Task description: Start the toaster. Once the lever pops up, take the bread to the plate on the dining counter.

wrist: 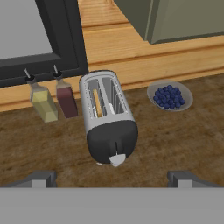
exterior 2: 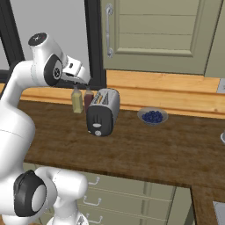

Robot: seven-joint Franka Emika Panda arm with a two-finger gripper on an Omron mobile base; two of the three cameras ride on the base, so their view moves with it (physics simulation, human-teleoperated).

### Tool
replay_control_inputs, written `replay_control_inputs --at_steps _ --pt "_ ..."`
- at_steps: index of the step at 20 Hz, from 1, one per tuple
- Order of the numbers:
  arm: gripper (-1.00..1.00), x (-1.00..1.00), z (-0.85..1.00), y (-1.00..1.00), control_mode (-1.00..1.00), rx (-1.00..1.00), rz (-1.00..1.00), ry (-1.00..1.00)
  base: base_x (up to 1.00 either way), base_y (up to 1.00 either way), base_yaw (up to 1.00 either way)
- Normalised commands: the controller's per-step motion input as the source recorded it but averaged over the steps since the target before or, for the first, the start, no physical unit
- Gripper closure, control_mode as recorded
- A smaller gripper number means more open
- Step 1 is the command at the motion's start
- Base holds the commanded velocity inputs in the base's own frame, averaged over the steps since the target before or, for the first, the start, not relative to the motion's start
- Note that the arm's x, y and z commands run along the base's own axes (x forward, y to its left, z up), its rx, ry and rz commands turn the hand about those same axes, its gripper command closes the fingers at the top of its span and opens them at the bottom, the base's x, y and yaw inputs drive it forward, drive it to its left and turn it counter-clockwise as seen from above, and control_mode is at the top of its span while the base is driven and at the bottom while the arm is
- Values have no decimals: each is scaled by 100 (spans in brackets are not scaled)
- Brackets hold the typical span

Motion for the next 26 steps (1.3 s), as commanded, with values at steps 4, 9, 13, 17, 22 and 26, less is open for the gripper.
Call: replay_control_inputs --at_steps 4,9,13,17,22,26 --pt "-100 0 0 0 -100 0 0 0 0 0 0" --pt "-100 0 0 0 -100 0 0 0 0 0 0" --pt "-100 0 0 0 -100 0 0 0 0 0 0" --pt "-100 0 0 0 -100 0 0 0 0 0 0" --pt "-100 0 0 0 -100 0 0 0 0 0 0" --pt "-100 0 0 0 -100 0 0 0 0 0 0"
